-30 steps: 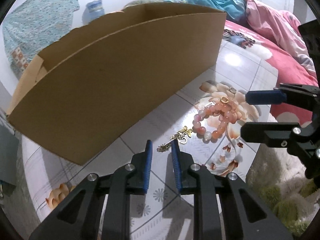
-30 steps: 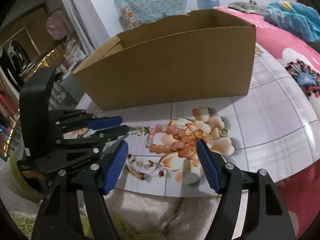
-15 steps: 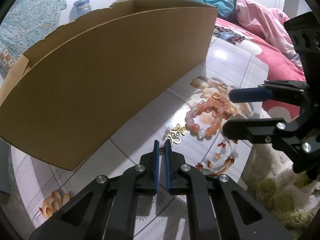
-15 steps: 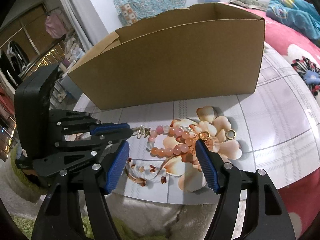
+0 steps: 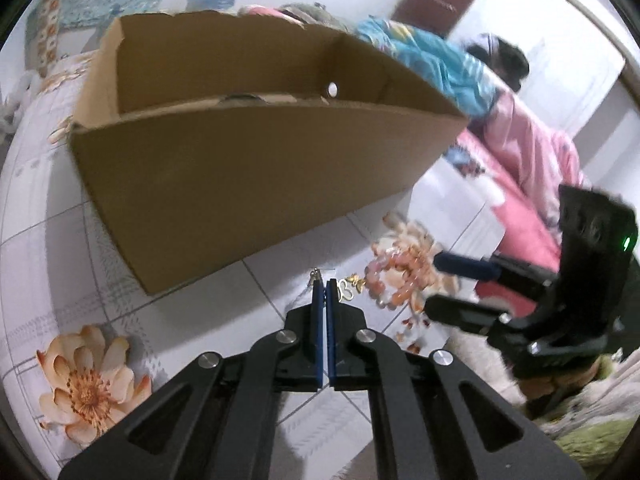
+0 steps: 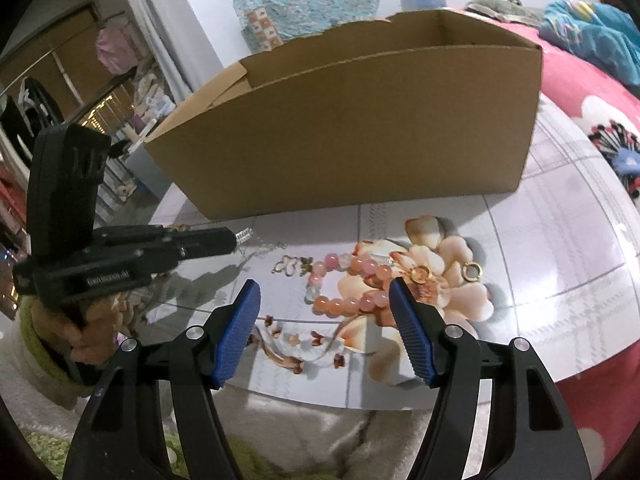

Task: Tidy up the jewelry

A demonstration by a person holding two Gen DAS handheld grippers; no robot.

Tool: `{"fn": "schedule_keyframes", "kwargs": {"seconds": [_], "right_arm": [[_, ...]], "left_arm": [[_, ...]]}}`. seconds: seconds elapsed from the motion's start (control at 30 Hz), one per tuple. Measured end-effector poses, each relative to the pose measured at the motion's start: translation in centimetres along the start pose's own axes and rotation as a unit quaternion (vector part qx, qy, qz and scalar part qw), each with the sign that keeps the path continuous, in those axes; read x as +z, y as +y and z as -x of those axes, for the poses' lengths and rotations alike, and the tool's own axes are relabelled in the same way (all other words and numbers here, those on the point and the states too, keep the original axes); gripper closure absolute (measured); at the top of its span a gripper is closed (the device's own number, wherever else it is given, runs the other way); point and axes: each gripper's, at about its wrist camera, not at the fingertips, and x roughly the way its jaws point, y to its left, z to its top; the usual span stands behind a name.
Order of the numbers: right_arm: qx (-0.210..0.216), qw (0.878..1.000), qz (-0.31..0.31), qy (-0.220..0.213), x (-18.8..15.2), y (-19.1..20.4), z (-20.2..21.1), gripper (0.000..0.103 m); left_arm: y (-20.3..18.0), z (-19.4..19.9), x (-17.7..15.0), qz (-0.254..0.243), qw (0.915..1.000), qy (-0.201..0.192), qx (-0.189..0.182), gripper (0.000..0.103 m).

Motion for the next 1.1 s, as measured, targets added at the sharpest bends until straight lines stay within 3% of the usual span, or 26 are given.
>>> {"fn": "schedule_keyframes", "kwargs": {"seconds": [0.1,0.37,0.5,0.77,0.87,1.1], "right_arm": [[0.004,1.0,0.021,-0.003,0.3,1.1,-0.3,0.043],[0.018,0.999,0.051,-0.002,0.7,2.9,-1.2,0.046],[0.022,0.998,0.051,0.005,0.7,3.3,-1.9,0.047],[0.021,0.998,0.059,0.007,0.5,3.7,-1.9,0.048],[0.013,0.997,0.077,0.003,0.8,4.2,-2.2,0.054],[-0.008,0.991,0.133,0.023,1.4,5.5,-5.0,0.083]], "left_arm": [[0.8,0.9,0.1,0.039,0.9984,-0.013,-0.04,0.102],[1.6,3.0,-0.1,0.083,0.992,-0.045,-0.083,0.102],[1.8,2.6,-0.3,0.072,0.9958,-0.037,-0.044,0.102],[2.4,2.3,-0.6,0.083,0.9951,-0.033,-0.043,0.102],[2.6,2.7,-0.6,0.083,0.9951,-0.037,-0.038,0.102],[2.9,3.6,-0.5,0.084,0.995,-0.051,-0.02,0.102]]}}
